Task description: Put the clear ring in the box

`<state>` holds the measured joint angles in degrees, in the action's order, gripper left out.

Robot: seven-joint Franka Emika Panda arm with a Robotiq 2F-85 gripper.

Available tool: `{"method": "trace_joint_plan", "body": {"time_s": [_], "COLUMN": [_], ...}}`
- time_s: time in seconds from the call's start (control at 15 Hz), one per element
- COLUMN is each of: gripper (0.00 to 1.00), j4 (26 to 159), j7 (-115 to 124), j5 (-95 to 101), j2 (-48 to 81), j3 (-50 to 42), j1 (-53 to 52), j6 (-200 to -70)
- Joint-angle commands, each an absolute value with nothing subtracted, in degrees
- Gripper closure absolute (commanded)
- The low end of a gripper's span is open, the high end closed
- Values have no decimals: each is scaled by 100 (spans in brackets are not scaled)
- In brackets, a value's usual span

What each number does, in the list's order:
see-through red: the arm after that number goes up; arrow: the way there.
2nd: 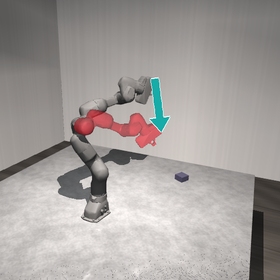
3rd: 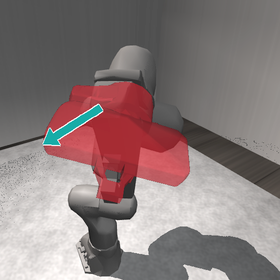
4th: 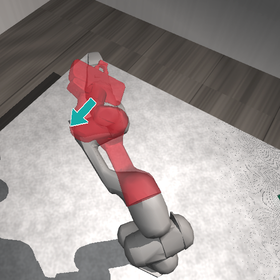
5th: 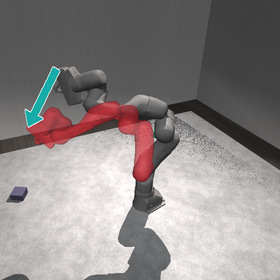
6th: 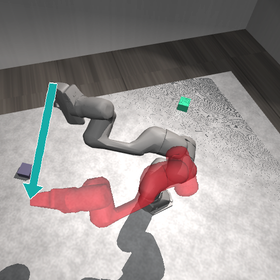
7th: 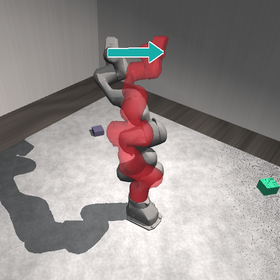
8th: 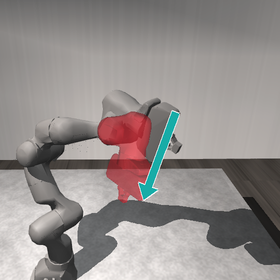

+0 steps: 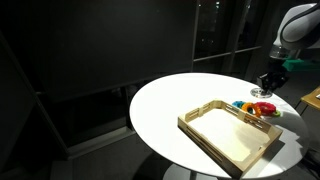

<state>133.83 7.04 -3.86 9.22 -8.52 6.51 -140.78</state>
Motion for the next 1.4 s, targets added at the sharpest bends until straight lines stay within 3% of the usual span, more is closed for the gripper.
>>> {"method": "trace_joint_plan", "body": {"time_s": [0.0, 0.07, 0.13, 1.33], "gripper": [72, 72, 91, 91], "j4": [13376, 13377, 13389, 13373], "j7": [710, 710, 715, 676], "j5": [-376, -376, -357, -403], "j2": [919, 919, 913, 1062], "j3": [-827, -826, -821, 47], "j1": [677, 677, 665, -183], "j6": [-14064, -14064, -14077, -14300]}}
